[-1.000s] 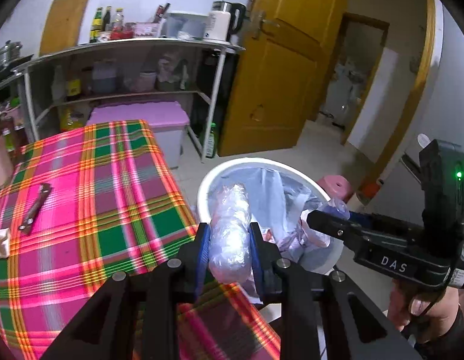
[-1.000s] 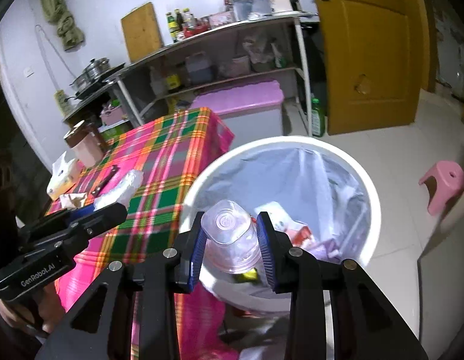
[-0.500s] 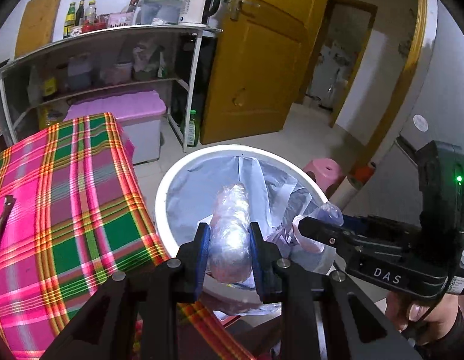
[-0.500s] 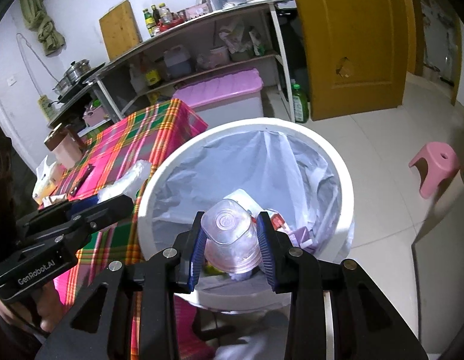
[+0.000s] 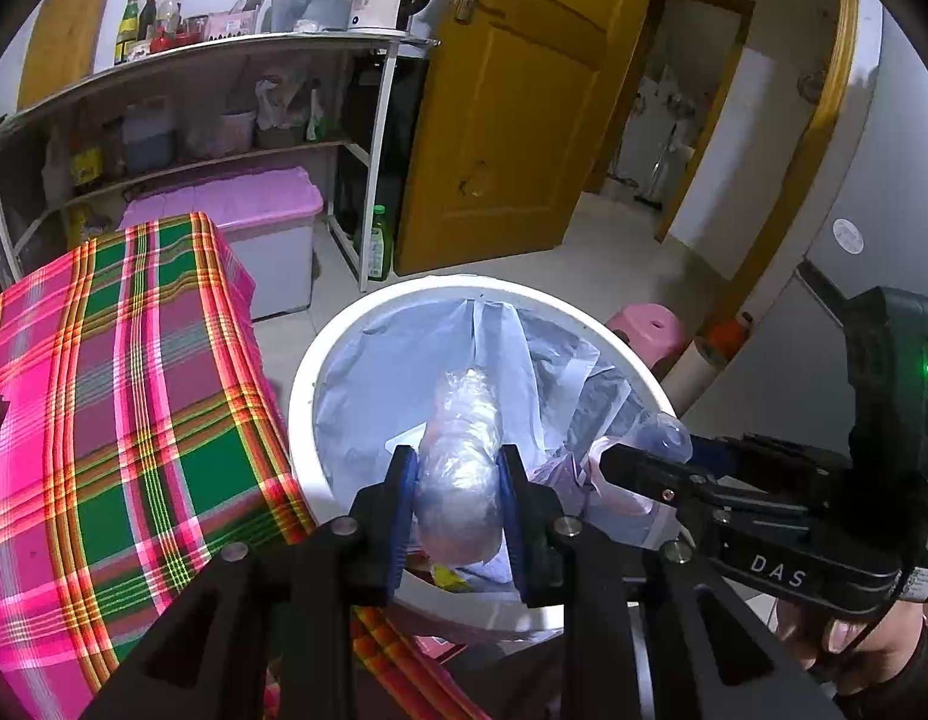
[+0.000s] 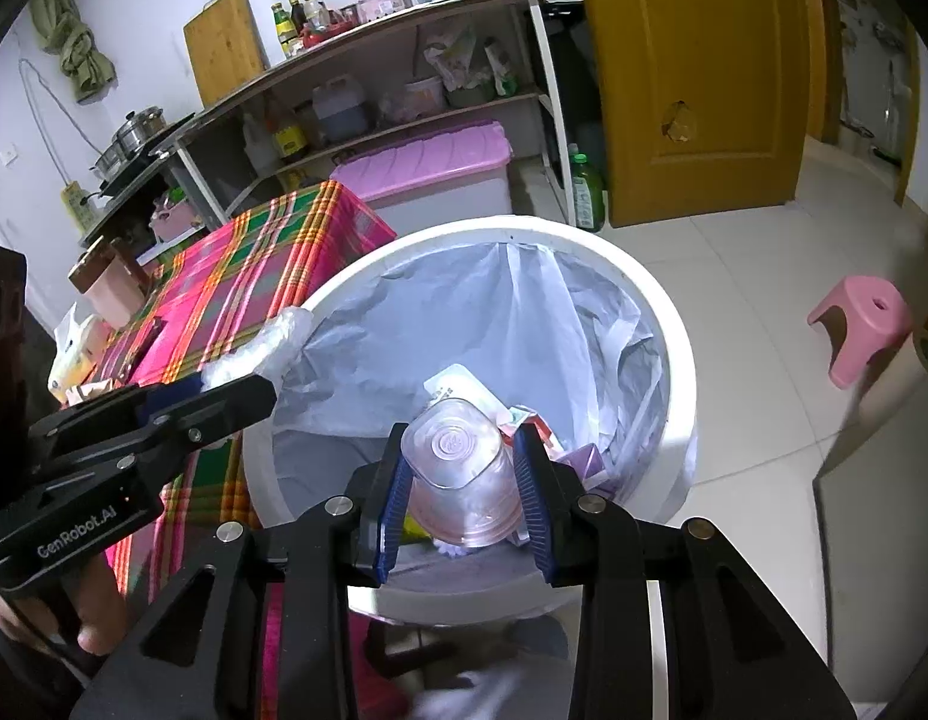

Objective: Collect trash
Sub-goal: 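Open both grippers to drop the plastic bag and clear cup into the bin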

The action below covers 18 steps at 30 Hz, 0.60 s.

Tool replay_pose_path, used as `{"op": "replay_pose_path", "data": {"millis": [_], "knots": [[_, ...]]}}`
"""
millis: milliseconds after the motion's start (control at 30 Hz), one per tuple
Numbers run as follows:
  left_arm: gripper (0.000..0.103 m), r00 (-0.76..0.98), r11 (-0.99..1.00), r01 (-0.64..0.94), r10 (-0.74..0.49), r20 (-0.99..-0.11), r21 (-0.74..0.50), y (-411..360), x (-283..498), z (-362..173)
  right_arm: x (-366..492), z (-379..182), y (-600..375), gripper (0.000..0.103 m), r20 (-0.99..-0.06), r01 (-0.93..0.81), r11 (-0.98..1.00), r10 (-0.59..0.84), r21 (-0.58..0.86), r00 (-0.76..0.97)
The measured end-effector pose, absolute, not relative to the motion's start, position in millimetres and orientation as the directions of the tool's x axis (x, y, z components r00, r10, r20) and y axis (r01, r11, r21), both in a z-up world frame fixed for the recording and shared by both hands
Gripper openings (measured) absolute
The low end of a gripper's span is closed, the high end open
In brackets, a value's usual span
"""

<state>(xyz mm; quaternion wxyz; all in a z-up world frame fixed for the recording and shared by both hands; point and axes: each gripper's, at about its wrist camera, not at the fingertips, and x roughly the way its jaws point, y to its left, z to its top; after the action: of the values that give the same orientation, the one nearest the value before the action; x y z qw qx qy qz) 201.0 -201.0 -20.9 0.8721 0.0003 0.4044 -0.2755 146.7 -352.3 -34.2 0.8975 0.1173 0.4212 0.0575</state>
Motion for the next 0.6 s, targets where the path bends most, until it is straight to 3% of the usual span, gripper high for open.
{"op": "replay_pose_path", "data": {"millis": [167,600], "knots": [[0.038,0.518,0.841,0.49,-0.492,-0.7,-0.229,-203.0,200.3,-20.3,146.7,-34.2,-350.8,0.042,-0.744,-0.007,0.968,0.198,0.252,0.638],[0.038,0.531,0.839,0.49,-0.504,-0.681,-0.239,-194.6,189.0,-9.5,139.0,-22.0,-346.9,0.042,-0.726,-0.02,0.97,0.195,0.242,0.66]]}}
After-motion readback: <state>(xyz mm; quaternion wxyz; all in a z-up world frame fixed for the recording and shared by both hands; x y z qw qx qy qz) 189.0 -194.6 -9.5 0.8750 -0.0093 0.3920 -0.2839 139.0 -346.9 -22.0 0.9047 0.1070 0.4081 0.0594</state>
